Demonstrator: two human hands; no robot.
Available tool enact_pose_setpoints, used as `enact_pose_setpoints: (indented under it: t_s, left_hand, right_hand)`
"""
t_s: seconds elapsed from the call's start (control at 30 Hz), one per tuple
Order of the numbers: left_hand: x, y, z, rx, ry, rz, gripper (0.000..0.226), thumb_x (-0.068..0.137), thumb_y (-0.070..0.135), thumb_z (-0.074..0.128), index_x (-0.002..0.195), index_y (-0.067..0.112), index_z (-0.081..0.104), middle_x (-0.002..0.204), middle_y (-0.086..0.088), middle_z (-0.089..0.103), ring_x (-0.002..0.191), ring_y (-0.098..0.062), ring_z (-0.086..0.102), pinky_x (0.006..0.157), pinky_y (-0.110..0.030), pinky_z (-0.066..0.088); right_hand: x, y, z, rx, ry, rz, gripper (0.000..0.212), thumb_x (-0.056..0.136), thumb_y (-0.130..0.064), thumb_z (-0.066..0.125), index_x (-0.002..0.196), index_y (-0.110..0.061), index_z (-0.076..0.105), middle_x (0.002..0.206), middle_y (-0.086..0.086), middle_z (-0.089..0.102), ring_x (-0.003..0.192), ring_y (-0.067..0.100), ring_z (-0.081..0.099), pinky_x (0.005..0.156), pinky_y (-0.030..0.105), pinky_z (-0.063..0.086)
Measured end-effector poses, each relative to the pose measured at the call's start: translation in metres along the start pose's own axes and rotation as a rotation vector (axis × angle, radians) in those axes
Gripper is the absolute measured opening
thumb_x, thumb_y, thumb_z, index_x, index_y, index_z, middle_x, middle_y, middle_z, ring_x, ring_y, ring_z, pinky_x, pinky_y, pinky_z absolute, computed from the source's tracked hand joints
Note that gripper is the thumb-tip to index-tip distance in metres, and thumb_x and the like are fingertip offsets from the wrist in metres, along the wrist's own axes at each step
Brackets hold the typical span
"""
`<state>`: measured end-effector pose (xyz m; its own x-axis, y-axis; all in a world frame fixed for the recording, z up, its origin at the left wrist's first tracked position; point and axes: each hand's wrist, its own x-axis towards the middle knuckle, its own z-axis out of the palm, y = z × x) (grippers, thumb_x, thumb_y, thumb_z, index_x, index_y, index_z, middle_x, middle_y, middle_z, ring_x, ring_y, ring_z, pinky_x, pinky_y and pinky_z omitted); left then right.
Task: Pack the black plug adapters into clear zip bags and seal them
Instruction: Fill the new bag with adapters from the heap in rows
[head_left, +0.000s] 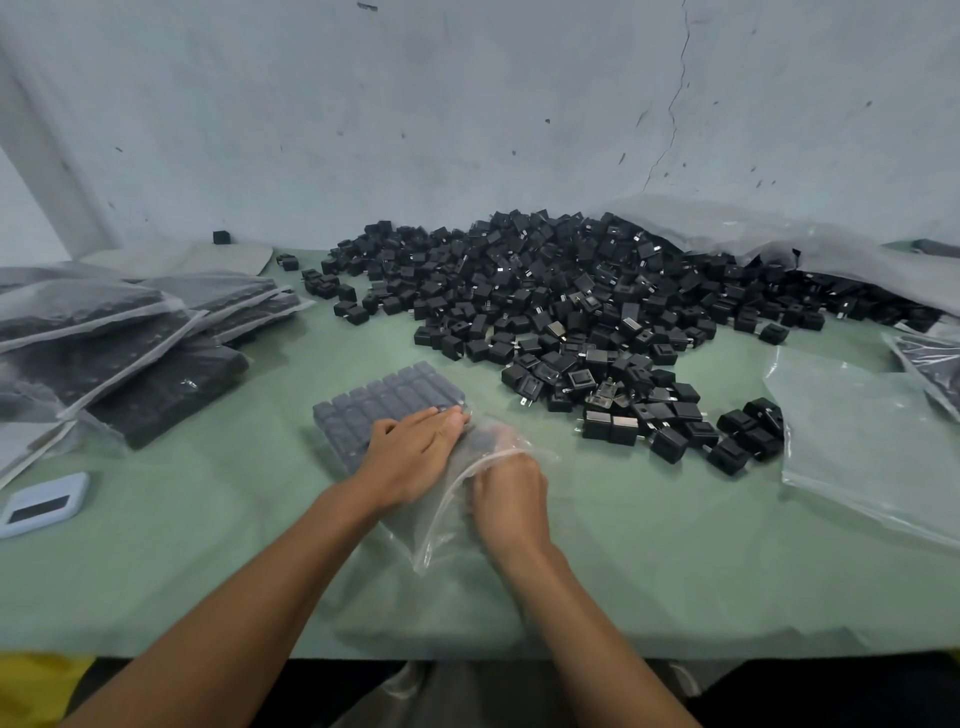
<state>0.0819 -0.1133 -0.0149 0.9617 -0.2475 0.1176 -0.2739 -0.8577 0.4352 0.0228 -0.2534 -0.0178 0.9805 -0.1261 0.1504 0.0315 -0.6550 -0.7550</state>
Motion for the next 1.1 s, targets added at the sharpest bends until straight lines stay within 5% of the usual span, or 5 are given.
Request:
enact_pose_setpoints:
  t_s: [0.17,0.43,0.63,0.9,1.1]
  left_hand:
    - [-0.001,0.0,0.0,0.035,-0.014,0.011,0.056,0.106,0.049,0.006,0.149,0.039,0.04,0.156,0.021,0.034,0.143,0.0,0.023,0.109,-0.034,0.014]
    - [-0.001,-0.002,0.0,0.048,-0.026,0.025,0.056,0.105,0.05,0.007,0.149,0.039,0.039,0.156,0.021,0.033,0.144,0.0,0.022,0.109,-0.034,0.014]
    - [-0.002,-0.002,-0.001,0.057,-0.027,0.03,0.057,0.104,0.054,0.007,0.15,0.039,0.037,0.157,0.021,0.032,0.144,0.0,0.021,0.107,-0.032,0.012]
    - [-0.006,0.0,-0.002,0.14,-0.081,0.061,0.057,0.1,0.061,0.0,0.149,0.052,0.027,0.16,0.023,0.022,0.147,-0.002,0.014,0.11,-0.037,0.012]
    - [-0.006,-0.002,-0.002,0.168,-0.11,0.083,0.055,0.098,0.064,-0.001,0.148,0.058,0.022,0.162,0.023,0.016,0.148,-0.003,0.009,0.112,-0.04,0.011]
  right_hand:
    - [0.003,0.001,0.003,0.004,0.069,-0.039,0.018,0.095,-0.015,0.051,0.105,-0.018,0.066,0.103,0.006,0.065,0.093,0.03,0.065,0.083,0.041,0.052]
    - [0.007,-0.003,0.008,0.175,0.149,0.242,0.014,0.088,-0.012,0.053,0.093,-0.02,0.063,0.081,-0.001,0.066,0.086,0.028,0.067,0.071,0.029,0.048]
    - [0.015,-0.005,0.012,0.079,0.109,0.36,0.023,0.088,-0.011,0.049,0.101,-0.008,0.068,0.105,0.014,0.071,0.101,0.035,0.066,0.081,0.033,0.048]
    - [0.013,0.0,0.006,-0.226,-0.066,0.239,0.022,0.093,-0.016,0.048,0.108,-0.014,0.064,0.115,0.01,0.068,0.11,0.03,0.064,0.091,0.034,0.048]
    - [0.025,-0.014,0.006,-0.275,-0.131,0.01,0.016,0.093,-0.04,0.047,0.098,-0.032,0.06,0.094,-0.006,0.067,0.093,0.022,0.067,0.07,0.027,0.041]
